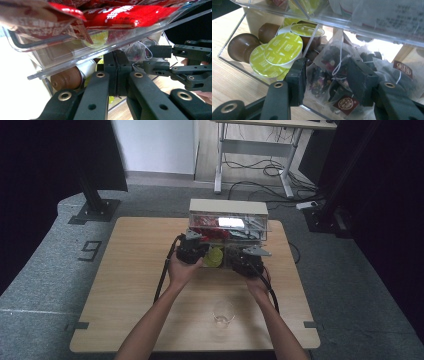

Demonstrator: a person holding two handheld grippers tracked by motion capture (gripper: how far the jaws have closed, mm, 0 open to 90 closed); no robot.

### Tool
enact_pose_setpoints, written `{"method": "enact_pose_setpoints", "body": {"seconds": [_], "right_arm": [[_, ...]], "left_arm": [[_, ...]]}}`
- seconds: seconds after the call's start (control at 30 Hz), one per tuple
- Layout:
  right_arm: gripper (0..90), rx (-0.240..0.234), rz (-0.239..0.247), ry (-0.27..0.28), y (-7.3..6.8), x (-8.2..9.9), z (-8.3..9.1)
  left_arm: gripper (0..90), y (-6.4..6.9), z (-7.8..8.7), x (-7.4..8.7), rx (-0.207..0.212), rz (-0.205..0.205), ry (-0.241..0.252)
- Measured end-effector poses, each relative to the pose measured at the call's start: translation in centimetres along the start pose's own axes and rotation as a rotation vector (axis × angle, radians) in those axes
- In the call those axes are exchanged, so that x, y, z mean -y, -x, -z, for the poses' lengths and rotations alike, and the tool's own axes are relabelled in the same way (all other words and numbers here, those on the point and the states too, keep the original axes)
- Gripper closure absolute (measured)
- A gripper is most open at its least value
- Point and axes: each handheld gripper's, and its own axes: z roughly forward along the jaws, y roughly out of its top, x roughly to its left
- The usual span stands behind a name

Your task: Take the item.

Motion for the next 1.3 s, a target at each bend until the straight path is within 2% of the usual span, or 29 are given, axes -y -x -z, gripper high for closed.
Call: {"method": "enact_pose_setpoints", "body": {"seconds": [0.1, 0.23, 0.37, 0.47, 0.53, 0.73, 0.97, 1.3], "right_arm": [[49.1, 0.028, 0.016, -0.006, -0.2, -0.2, -0.2], [51.2, 0.040, 0.016, -0.008, -0.2, -0.4, -0.6], [60.8, 0.034, 0.014, -0.021, -0.3, -0.5, -0.9], [71.5, 0.058, 0.017, -0.028, -0.3, -0.4, -1.1], [76.1, 0.051, 0.004, -0.037, -0.1, -0.4, -1.2], [88.0, 0.031, -0.010, -0.002, 0.5, -0.5, -0.6], [88.6, 0.003, -0.010, -0.009, 0.9, -0.4, -0.2], [88.7, -0.057, -0.026, 0.043, 1.3, -0.9, 1.7]], "left_arm": [[89.1, 0.0, 0.0, 0.0, 0.000, 0.000, -0.001], [89.0, 0.1, -0.1, 0.0, 0.001, 0.000, 0.000], [88.9, 0.0, -0.1, 0.0, 0.004, 0.000, -0.001], [88.8, 0.1, -0.1, 0.0, 0.004, 0.001, 0.000], [88.8, 0.1, -0.1, 0.0, 0.005, 0.002, 0.000], [88.7, 0.0, 0.0, 0.0, 0.005, -0.001, 0.000], [88.5, 0.1, 0.0, 0.0, 0.004, -0.001, 0.003], [88.5, 0.0, 0.1, 0.0, 0.003, -0.002, 0.002]]}}
